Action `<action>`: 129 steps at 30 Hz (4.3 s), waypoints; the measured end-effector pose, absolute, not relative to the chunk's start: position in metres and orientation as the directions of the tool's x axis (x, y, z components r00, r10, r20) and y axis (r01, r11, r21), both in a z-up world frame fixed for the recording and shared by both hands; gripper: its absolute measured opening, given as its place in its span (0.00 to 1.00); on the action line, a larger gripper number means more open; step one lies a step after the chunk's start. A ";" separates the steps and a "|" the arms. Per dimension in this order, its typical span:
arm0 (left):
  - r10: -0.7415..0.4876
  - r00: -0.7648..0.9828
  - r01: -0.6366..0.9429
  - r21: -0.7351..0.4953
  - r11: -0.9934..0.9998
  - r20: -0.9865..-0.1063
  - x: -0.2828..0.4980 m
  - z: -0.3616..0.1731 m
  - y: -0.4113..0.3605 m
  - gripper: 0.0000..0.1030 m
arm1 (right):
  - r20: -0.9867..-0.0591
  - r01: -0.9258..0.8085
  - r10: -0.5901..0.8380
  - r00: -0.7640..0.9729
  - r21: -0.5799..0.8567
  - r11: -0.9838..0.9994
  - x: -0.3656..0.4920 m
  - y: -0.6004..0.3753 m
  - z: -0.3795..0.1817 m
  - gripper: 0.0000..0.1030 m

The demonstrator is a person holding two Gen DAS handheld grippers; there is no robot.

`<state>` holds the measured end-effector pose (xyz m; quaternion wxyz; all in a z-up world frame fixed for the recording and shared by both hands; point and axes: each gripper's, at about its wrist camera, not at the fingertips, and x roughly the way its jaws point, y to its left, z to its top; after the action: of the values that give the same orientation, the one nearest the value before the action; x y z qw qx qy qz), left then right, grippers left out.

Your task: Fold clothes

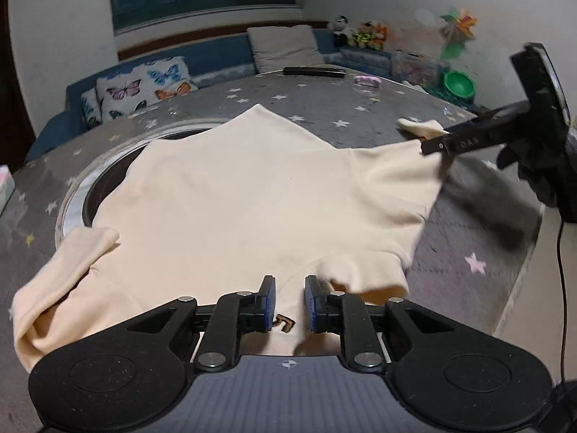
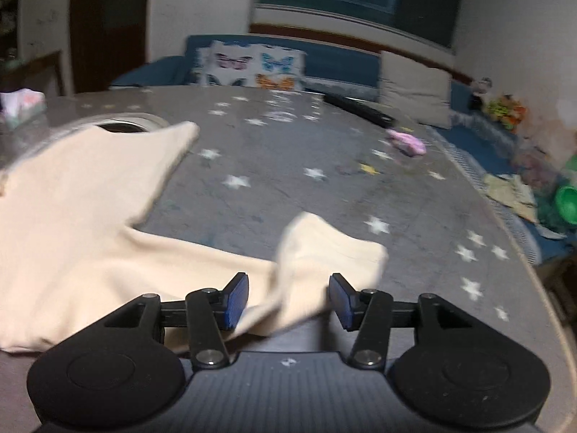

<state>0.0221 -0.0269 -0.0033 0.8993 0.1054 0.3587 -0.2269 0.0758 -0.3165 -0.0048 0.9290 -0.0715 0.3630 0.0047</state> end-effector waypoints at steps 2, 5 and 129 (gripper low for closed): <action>-0.346 0.630 0.488 0.008 0.873 -0.696 0.021 -0.004 -0.024 0.19 | -0.662 0.018 -0.102 0.743 -0.132 0.991 0.071 -0.330 -0.005 0.50; -0.354 0.626 0.495 0.003 0.869 -0.695 0.019 -0.005 -0.023 0.19 | -0.659 0.125 -0.145 0.738 -0.078 0.989 0.060 -0.355 -0.002 0.50; -0.050 0.782 0.093 0.038 0.995 -0.621 0.146 0.030 0.119 0.38 | -0.675 -0.452 0.344 0.653 0.016 0.892 0.211 -0.187 0.021 0.41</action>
<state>0.1459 0.1192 0.0301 0.9434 0.0331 0.3277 -0.0379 0.2105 -0.1873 0.0213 0.9059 -0.0768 0.3539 0.2197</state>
